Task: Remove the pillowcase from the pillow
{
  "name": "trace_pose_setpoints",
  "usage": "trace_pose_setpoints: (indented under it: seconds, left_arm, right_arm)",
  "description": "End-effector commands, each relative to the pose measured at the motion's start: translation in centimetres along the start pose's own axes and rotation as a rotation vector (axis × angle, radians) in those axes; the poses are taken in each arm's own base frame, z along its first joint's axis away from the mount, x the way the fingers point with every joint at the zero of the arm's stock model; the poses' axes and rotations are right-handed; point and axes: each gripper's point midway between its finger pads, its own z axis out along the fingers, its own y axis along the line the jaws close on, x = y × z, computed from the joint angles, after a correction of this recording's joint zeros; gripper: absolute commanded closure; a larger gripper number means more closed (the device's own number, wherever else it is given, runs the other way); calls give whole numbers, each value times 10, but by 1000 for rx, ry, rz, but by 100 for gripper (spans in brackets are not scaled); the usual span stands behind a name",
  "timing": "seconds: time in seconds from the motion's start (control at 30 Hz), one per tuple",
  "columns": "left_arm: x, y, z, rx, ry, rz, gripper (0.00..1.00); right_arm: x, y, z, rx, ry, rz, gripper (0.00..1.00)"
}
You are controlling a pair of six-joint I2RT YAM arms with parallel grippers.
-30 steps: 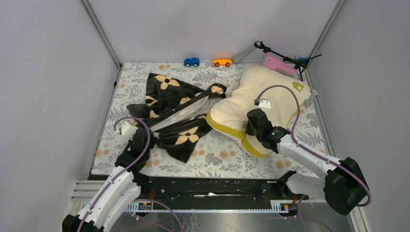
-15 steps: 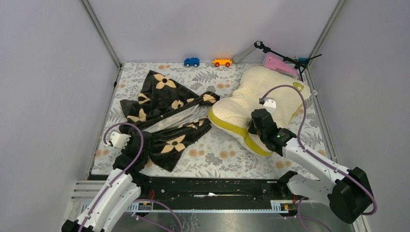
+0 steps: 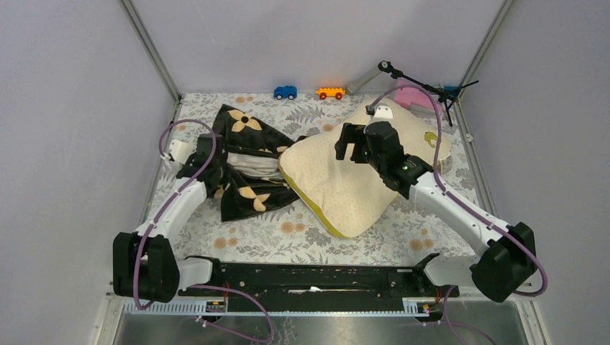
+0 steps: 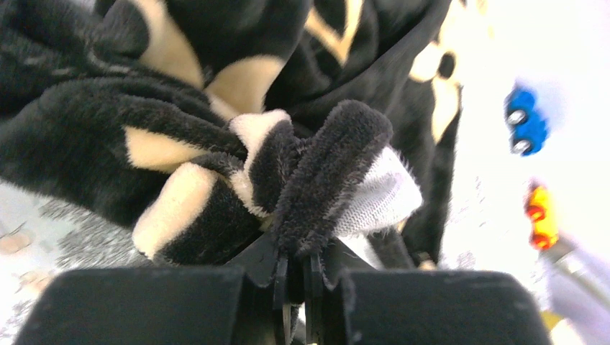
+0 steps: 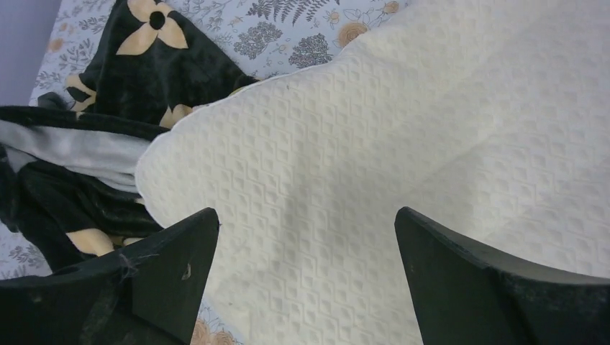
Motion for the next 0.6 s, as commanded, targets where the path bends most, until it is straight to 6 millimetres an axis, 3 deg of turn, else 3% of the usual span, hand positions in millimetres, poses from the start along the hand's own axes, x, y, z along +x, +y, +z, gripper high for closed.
trace_pose_setpoints:
  seconds: [0.0,0.07,0.13,0.23,0.43,0.57]
  left_arm:
    - [-37,-24,-15,59,-99,23,68]
    - [-39,-21,-21,87,-106,81,29]
    - [-35,-18,-29,138,-100,152,5]
    - [-23,-16,-37,255,-80,216,1]
    - [3,-23,-54,536,-76,412,1]
    - [9,-21,-52,642,-179,555,1]
  right_arm:
    - [-13,-8,-8,1,-59,-56,0]
    - [-11,-29,-17,57,-123,-62,0]
    - [-20,-47,-33,77,-236,-35,0]
    - [-9,-82,-43,161,-273,-16,0]
    - [14,-161,-44,342,-295,36,0]
    - [19,-179,-53,323,-442,-56,0]
